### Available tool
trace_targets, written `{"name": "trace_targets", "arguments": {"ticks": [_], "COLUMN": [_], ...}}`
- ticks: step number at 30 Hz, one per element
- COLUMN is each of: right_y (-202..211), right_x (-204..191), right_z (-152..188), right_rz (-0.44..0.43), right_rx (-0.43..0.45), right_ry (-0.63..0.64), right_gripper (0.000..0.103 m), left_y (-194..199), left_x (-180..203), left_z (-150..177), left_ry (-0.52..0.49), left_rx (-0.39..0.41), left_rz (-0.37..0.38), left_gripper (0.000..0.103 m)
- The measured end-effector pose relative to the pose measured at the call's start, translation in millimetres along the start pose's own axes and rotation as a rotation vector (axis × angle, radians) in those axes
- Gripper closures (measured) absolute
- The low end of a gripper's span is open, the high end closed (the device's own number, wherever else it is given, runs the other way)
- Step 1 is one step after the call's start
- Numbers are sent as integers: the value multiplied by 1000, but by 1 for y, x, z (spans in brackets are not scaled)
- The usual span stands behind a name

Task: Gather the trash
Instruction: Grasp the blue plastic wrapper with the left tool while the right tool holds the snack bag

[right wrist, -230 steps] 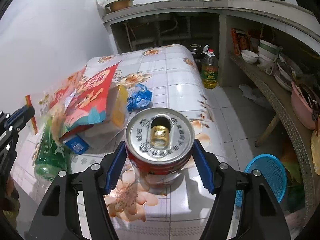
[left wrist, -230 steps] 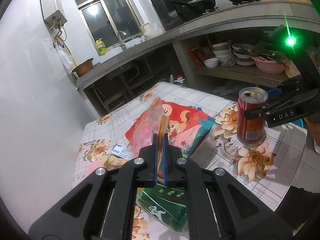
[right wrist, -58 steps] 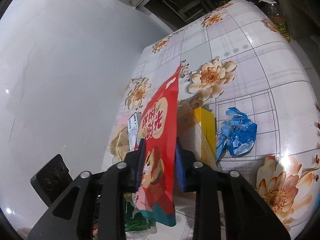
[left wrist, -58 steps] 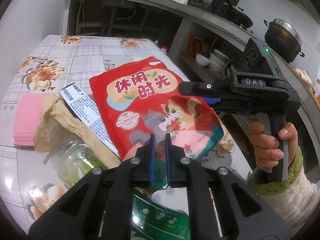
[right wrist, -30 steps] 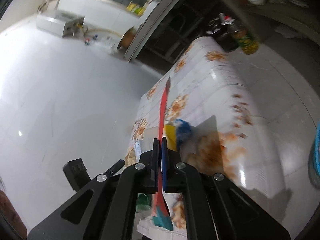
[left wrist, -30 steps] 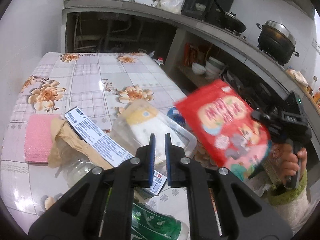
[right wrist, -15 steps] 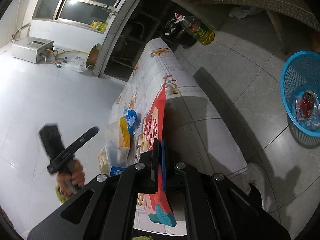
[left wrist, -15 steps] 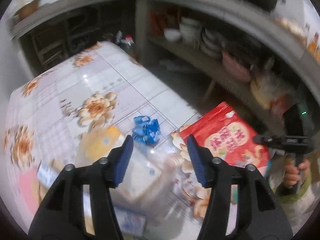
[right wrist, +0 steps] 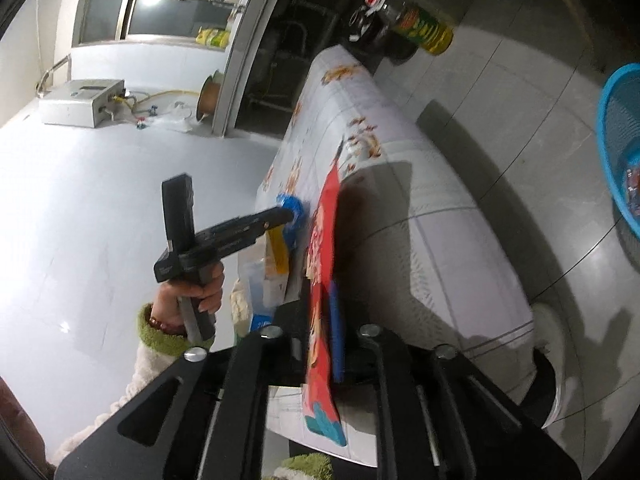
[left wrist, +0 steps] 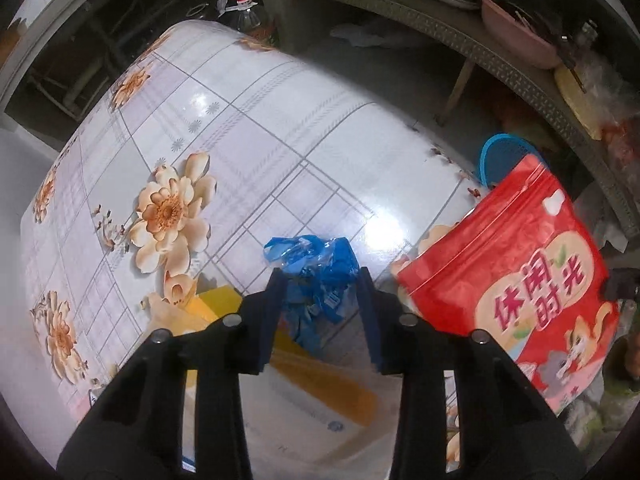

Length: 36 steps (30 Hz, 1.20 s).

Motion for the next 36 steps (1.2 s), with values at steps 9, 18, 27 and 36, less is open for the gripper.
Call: {"name": "trace_targets", "arguments": {"ticks": [9, 18, 27, 36], "right_y": [-25, -56, -74, -88], "right_x": [-22, -42, -50, -42], "right_z": [8, 6, 7, 5], "right_rz": [-28, -23, 12, -28], "right_rx": [-78, -139, -161, -198], "right_ry": [40, 67, 67, 4], "right_gripper": [75, 73, 87, 86], "left_y": [10, 12, 19, 27], "left_x": [8, 8, 3, 1], "left_z": [7, 13, 18, 19], "left_ry": [-16, 17, 45, 67], "left_rx": [73, 105, 151, 179], "left_rz": [-18, 20, 37, 62], "left_gripper": [82, 84, 85, 85]}}
Point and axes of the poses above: each gripper's, at about its wrist camera, not at the fingertips, and y roughly against the way its jaws point, x to its right, z to its underside, the point moved 2 cm from there along -y, roughly the way its jaws point, and after that the axes turned 4 degrees about -x, right-handed, at the moved point
